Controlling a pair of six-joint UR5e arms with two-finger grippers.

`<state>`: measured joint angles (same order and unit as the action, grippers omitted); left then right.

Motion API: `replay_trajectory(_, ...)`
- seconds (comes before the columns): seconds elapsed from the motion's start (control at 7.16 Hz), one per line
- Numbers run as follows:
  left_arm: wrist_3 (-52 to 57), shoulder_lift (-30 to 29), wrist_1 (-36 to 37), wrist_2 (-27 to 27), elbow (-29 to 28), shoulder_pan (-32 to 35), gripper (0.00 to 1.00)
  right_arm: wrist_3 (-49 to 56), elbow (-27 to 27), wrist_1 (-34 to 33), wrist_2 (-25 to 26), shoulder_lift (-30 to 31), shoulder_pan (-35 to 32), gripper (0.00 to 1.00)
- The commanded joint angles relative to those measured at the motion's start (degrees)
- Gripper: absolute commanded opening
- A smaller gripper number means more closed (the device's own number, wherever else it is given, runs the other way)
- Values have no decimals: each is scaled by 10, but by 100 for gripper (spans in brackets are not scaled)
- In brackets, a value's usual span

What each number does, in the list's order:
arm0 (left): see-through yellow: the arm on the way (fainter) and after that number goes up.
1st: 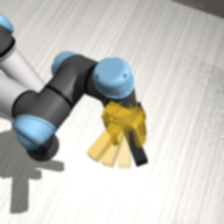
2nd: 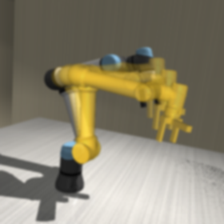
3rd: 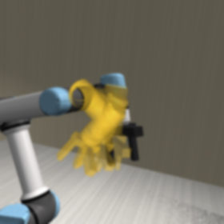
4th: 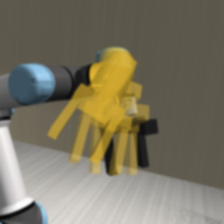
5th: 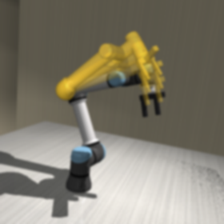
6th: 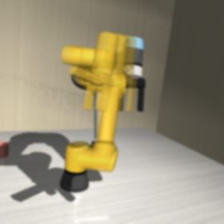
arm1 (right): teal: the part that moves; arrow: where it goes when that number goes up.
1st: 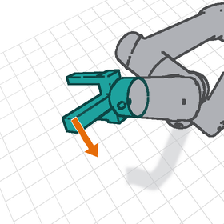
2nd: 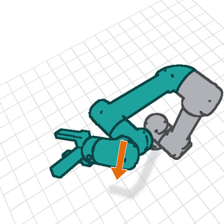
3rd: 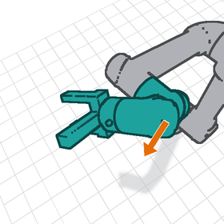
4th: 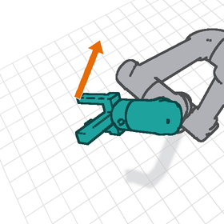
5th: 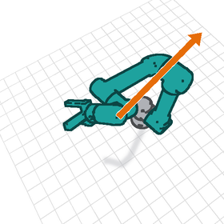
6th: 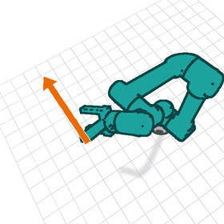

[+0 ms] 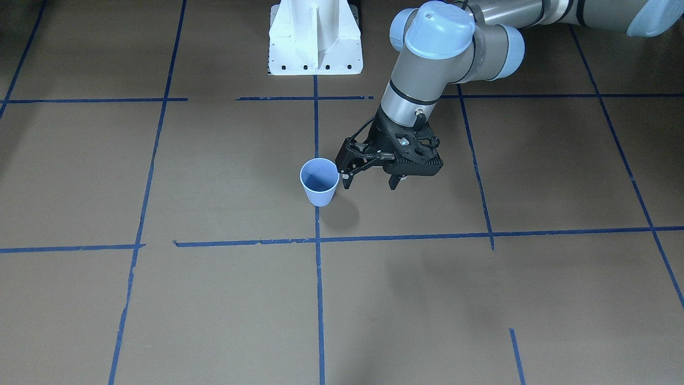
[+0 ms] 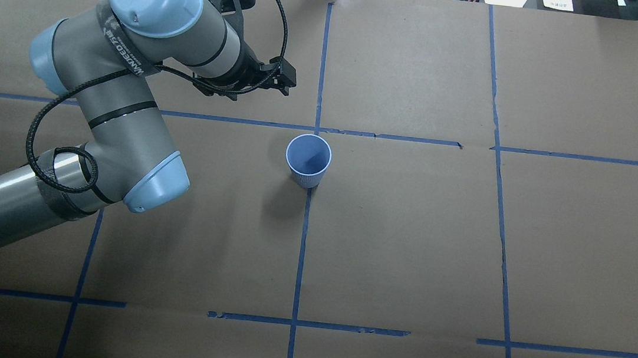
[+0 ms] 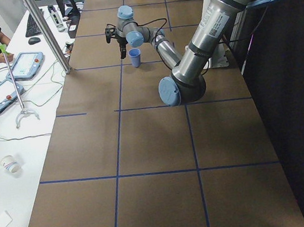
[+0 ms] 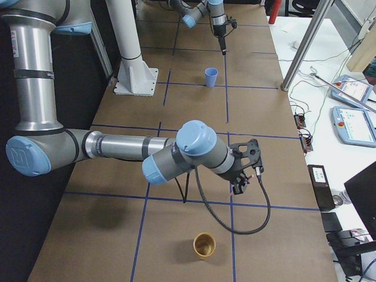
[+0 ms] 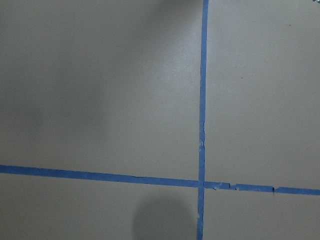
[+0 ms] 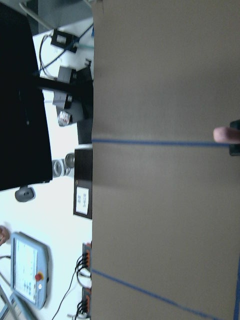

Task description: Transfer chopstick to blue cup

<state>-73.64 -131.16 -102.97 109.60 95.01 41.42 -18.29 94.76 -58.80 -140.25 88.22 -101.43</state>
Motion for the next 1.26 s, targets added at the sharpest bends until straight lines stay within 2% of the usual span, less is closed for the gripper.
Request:
replay_trajectory(0.0,1,1,0,0,1,2,100,-261,82,1,-6,-82,155,2)
replay_trajectory(0.14,1,12,-6,0,2,2,100,-397,94,1,1,-144,223,2)
replay_trajectory(0.28,3,13,-6,0,2,11,100,-501,99,0,57,-209,290,2)
replay_trajectory(0.42,4,13,-6,0,1,18,100,-564,136,0,153,-231,377,2)
replay_trajectory(0.56,5,20,-7,0,1,21,100,-605,170,-4,260,-241,462,2)
replay_trajectory(0.84,5,20,-7,0,-2,25,100,-650,192,-5,343,-247,552,2)
replay_trajectory(1.12,4,20,-7,0,-3,25,100,-651,191,-6,459,-249,636,2)
